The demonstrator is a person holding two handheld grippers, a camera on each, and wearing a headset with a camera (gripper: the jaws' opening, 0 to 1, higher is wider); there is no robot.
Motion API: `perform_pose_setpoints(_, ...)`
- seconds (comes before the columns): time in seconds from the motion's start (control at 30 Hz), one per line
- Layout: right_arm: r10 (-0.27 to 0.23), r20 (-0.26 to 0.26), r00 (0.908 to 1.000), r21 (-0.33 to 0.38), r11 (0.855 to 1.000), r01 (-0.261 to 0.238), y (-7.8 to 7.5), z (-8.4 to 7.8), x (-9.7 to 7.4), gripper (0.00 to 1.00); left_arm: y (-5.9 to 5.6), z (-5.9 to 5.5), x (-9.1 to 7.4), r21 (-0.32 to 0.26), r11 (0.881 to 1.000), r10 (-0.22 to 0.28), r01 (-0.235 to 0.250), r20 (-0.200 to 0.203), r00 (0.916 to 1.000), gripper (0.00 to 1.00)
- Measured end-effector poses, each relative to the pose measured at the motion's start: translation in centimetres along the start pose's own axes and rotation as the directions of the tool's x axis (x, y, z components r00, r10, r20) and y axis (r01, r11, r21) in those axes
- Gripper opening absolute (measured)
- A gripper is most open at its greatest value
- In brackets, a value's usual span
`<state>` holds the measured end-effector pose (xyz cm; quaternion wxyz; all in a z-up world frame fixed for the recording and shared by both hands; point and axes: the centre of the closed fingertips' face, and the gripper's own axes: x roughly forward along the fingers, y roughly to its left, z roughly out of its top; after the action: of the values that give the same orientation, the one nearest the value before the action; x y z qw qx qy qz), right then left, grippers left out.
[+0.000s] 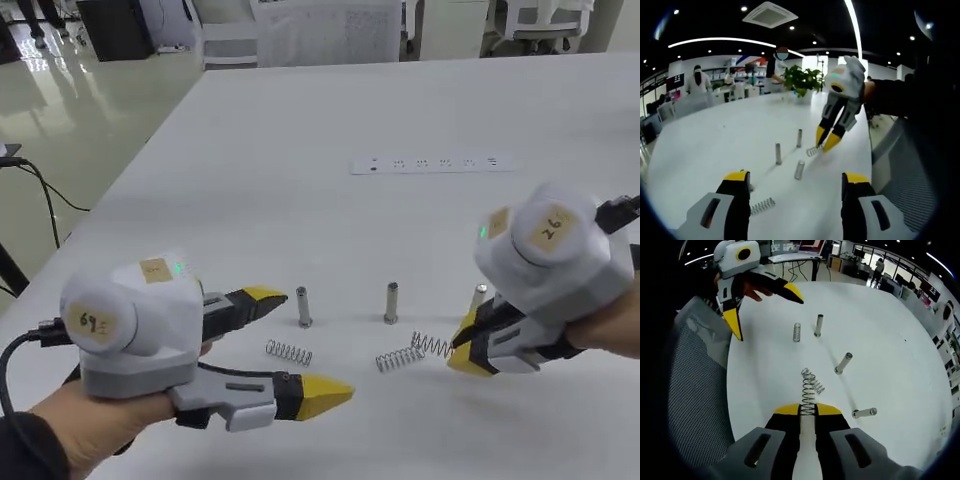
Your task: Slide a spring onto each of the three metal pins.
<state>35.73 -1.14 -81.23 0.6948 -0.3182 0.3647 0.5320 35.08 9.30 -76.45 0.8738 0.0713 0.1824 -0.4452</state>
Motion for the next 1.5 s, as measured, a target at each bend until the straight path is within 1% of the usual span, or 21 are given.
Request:
perform_pose_setpoints(0.17,0.003,0.002,1.0000,-0.014,1.000,-0.003,0.0,0.4,-0.2,0.07,-0.3,0.6,1.0,0.020,0.999,-0.025,0.025,-0.001,0.9997,0.67)
perform_pose_setpoints(0.3,0.008,0.002,1.0000,-0.027,1.000,-0.008,0.1,0.7,-0.3,0.07,-0.7,0.6,1.6,0.032,0.999,-0.044,0.044,-0.008,0.9990,0.65)
perform_pose_setpoints(0.5,0.027,-0.003,0.9996,-0.060,0.998,-0.027,0.5,1.2,-0.4,0.07,-1.4,0.7,2.3,0.036,0.997,-0.068,0.069,-0.006,0.9976,0.61)
perform_pose_setpoints(0.67,0.042,-0.007,0.9991,-0.085,0.995,-0.043,0.8,1.7,-0.4,0.07,-2.0,0.4,2.6,0.040,0.995,-0.087,0.088,-0.015,0.9961,0.58)
perform_pose_setpoints(1.0,0.094,-0.015,0.9955,-0.134,0.986,-0.095,2.1,2.6,-0.2,0.07,-3.0,0.0,3.2,0.056,0.991,-0.119,0.121,-0.031,0.9924,0.50)
perform_pose_setpoints(1.3,0.134,-0.022,0.9907,-0.179,0.974,-0.136,3.3,2.9,-0.1,0.07,-4.2,-0.2,3.5,0.076,0.983,-0.162,0.165,-0.041,0.9859,0.38)
perform_pose_setpoints(1.5,0.151,-0.028,0.9882,-0.197,0.968,-0.153,3.7,2.9,0.0,0.07,-4.7,-0.5,3.6,0.086,0.979,-0.182,0.186,-0.049,0.9820,0.32)
